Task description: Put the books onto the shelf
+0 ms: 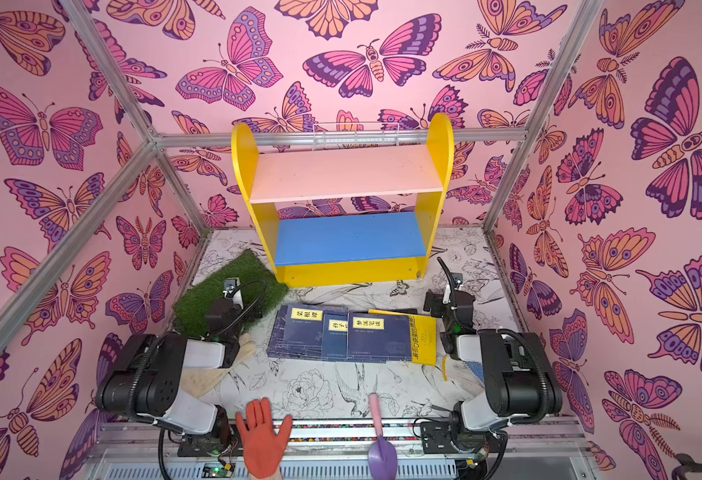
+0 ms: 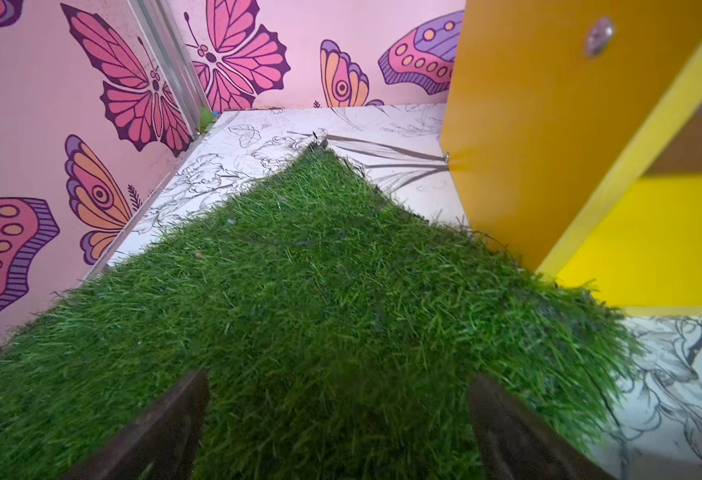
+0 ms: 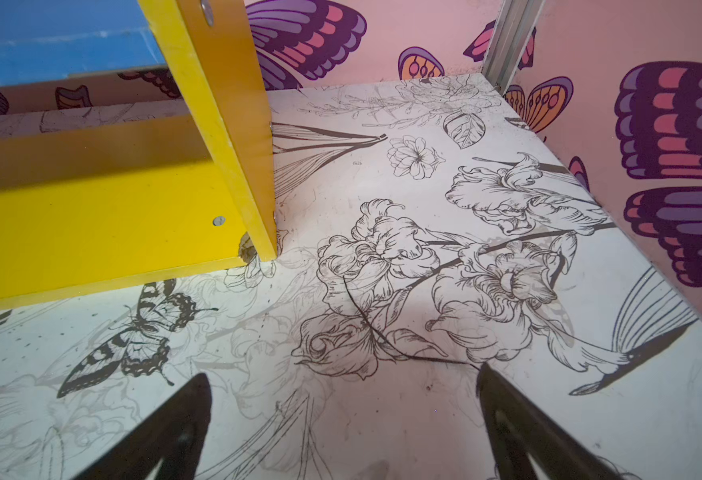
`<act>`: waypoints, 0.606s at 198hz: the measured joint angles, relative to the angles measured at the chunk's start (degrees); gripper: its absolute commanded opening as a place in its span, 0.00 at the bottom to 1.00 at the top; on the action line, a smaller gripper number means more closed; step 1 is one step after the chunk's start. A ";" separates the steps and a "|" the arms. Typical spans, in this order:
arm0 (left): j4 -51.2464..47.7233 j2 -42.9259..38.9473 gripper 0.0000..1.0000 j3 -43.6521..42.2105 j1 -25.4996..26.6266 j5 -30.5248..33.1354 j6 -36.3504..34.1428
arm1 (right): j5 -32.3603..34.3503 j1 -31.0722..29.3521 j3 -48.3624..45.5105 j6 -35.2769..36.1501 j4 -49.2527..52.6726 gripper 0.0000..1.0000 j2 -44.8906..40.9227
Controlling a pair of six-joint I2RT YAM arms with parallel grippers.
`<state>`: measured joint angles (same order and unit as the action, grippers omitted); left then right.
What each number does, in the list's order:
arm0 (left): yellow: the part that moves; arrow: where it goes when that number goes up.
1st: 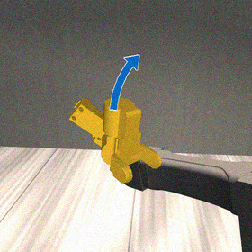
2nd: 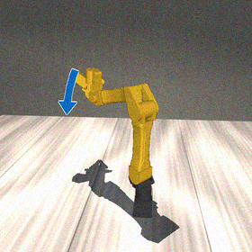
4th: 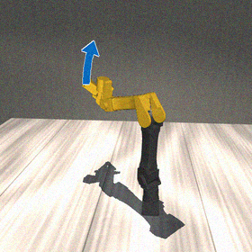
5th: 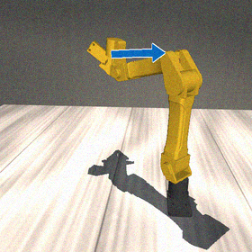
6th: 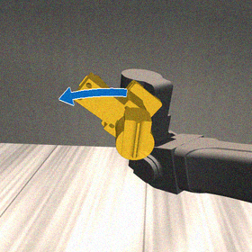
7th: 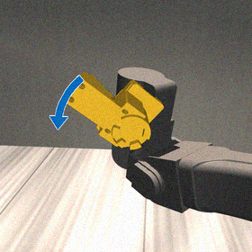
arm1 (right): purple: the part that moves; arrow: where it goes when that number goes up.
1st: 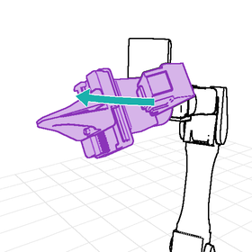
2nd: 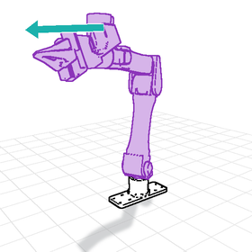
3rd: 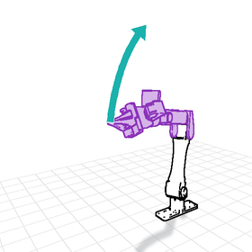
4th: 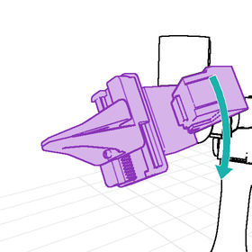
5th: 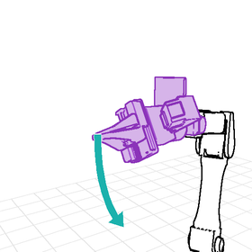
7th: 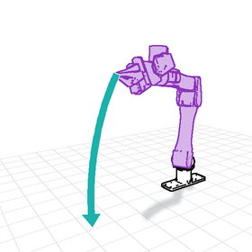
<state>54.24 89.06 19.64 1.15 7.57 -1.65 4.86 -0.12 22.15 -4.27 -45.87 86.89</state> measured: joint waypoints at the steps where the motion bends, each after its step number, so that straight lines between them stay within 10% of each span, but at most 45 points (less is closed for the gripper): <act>1: -0.17 0.00 0.99 0.61 -0.81 -0.11 0.02 | -0.02 0.00 0.00 0.00 0.00 0.99 0.00; 120: -1.81 0.00 0.99 1.01 -1.25 -3.32 0.61 | 0.00 0.00 0.00 0.00 0.00 0.99 0.00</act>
<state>52.42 89.06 20.64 -0.10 4.25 -1.04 4.86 -0.12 22.15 -4.27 -45.87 86.89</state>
